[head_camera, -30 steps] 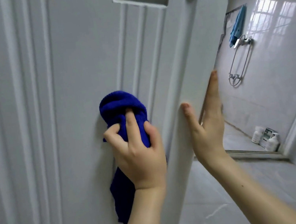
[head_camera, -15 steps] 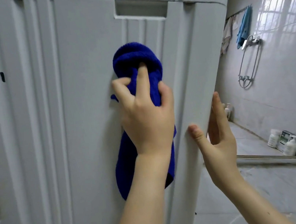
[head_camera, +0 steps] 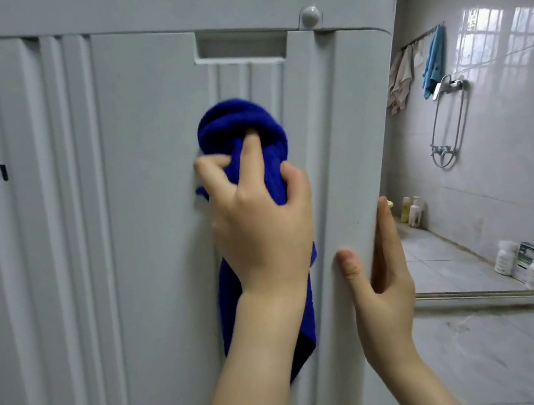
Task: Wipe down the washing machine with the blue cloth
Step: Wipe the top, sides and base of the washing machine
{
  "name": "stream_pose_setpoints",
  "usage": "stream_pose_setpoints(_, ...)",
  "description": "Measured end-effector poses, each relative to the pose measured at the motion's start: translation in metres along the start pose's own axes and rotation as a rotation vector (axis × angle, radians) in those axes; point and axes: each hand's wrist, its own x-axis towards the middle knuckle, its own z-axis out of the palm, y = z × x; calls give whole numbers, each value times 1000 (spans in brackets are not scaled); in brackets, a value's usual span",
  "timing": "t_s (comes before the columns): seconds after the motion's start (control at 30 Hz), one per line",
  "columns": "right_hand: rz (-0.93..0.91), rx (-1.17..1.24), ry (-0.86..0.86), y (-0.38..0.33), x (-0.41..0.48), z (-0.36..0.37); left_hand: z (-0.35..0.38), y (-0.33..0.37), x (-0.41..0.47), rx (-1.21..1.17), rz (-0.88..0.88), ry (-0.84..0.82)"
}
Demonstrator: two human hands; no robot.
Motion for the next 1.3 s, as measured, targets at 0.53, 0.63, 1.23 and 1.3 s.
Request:
stream_pose_setpoints(0.53,141,94,-137,4,-19,-27,6,10,-36,48,254,-159)
stream_pose_setpoints(0.63,154,111,-164,4,-18,-31,12,17,-17,55,352,-174)
stream_pose_setpoints(1.23,196,155,-198,26,-36,-41,-16,-39,-155,10,-17,-126)
stream_pose_setpoints(1.3,191,140,-194,27,-37,-41,-9,-35,-138,5,33,-103)
